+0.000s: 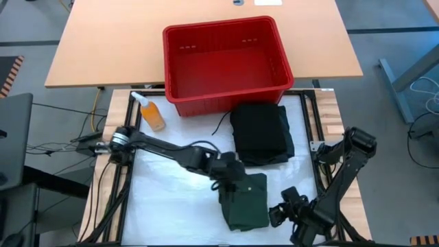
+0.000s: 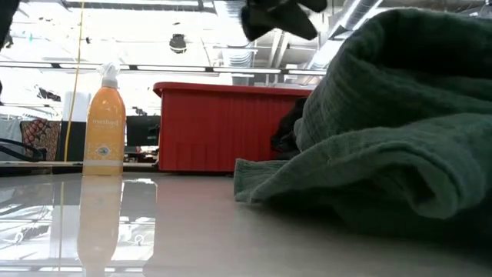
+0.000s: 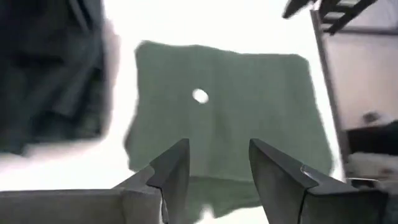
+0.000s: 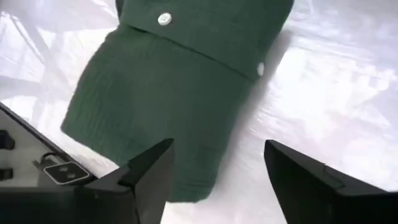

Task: Fold Laundry from Bin
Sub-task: Stack the green polo shirt on top of the black shirt

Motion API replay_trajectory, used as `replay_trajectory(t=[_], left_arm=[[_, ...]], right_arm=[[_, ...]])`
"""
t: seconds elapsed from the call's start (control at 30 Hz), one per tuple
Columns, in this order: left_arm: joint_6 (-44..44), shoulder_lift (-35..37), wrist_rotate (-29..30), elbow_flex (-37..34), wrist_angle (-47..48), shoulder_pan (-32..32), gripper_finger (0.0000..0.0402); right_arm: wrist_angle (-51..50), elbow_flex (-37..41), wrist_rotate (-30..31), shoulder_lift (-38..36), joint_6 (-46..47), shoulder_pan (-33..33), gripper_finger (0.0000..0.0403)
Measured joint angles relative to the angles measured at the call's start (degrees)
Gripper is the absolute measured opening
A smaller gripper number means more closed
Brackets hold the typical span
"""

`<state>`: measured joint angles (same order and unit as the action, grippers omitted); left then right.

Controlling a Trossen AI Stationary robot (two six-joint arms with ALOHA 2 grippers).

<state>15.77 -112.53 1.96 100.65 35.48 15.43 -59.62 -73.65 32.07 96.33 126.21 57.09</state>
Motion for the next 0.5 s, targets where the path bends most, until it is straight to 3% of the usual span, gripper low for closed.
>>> replay_trajectory(t=[0.1,0.23,0.33,0.43,0.5], left_arm=[[9.0,5.4,-0.2,-11.6,-12.7,1.2,0.0155],[28.6,12.1,-1.3,-31.5,-41.5,1.7,0.0159],[44.1,12.5,-1.2,-43.9,-63.0,1.9,0.0171],[54.3,12.1,-0.5,-50.9,-75.8,2.8,0.0194],[57.3,12.2,0.9,-53.7,-77.7,3.9,0.0213]], right_arm=[[-0.2,0.7,1.6,-1.5,0.2,0.6,0.0286],[4.6,5.9,2.6,-2.9,0.4,0.7,0.0295],[12.9,11.5,2.9,-4.0,0.6,0.0,0.0296],[21.0,16.2,4.4,-4.8,0.1,-0.2,0.0296],[23.9,18.2,4.6,-5.3,-0.1,-0.2,0.0296]])
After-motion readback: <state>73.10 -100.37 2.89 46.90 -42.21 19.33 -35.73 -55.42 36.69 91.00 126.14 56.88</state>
